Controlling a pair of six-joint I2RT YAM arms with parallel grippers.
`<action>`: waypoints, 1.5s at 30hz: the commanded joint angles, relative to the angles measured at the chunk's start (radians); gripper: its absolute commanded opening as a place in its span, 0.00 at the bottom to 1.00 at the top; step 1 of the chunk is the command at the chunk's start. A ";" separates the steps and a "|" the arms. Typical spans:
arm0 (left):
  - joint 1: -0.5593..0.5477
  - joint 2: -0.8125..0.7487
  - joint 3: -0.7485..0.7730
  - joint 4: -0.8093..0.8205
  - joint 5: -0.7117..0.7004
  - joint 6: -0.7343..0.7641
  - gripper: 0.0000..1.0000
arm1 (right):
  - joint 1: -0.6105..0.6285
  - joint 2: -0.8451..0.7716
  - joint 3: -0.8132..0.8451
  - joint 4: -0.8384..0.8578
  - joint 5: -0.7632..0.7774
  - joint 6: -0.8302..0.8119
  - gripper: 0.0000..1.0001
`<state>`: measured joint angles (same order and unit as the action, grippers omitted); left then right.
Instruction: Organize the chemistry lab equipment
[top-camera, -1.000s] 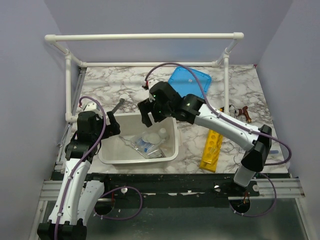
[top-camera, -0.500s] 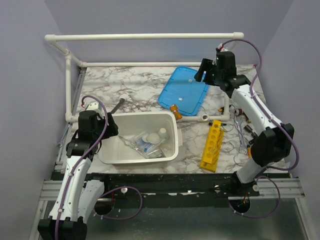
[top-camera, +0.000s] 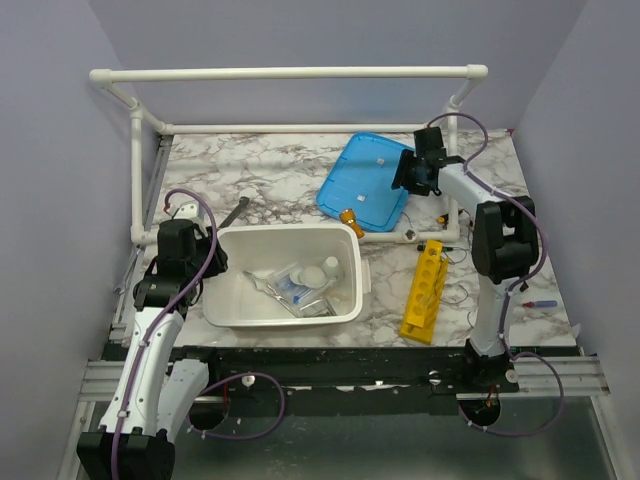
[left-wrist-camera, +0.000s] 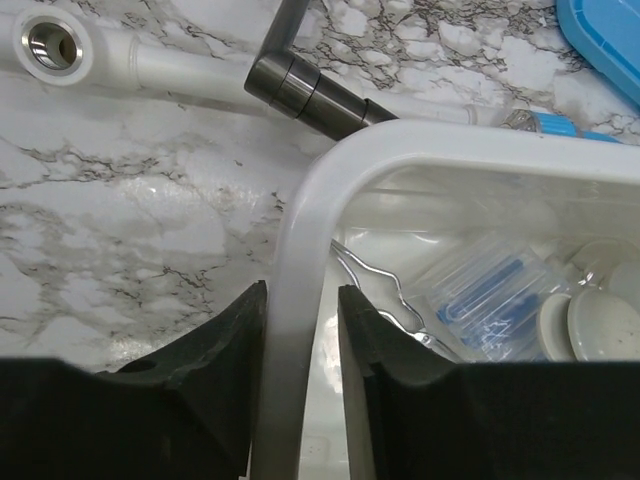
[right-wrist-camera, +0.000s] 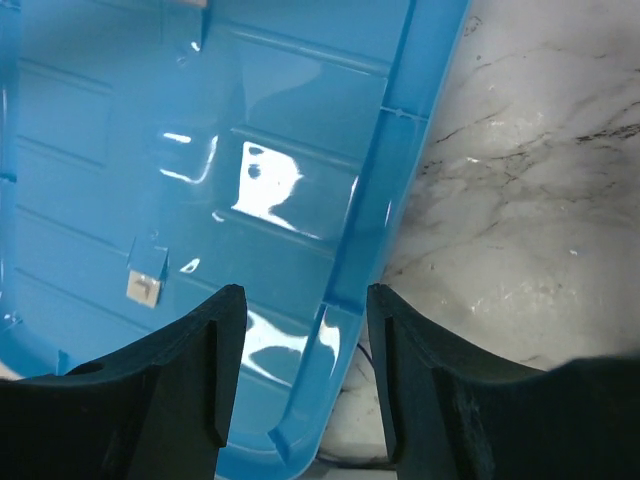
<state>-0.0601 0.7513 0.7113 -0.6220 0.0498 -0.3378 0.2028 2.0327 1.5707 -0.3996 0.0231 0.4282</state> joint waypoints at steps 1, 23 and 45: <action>-0.006 0.006 -0.016 0.021 0.085 -0.003 0.30 | -0.007 0.071 0.077 -0.001 0.054 0.014 0.56; -0.007 0.011 -0.021 0.046 0.143 -0.010 0.09 | -0.009 0.135 0.028 0.010 0.119 -0.009 0.30; -0.009 0.003 -0.021 0.096 0.235 -0.078 0.05 | 0.028 -0.228 -0.138 0.257 0.293 -0.084 0.01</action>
<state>-0.0608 0.7605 0.6991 -0.5934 0.1692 -0.3344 0.2054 1.9404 1.4754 -0.3050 0.1909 0.4091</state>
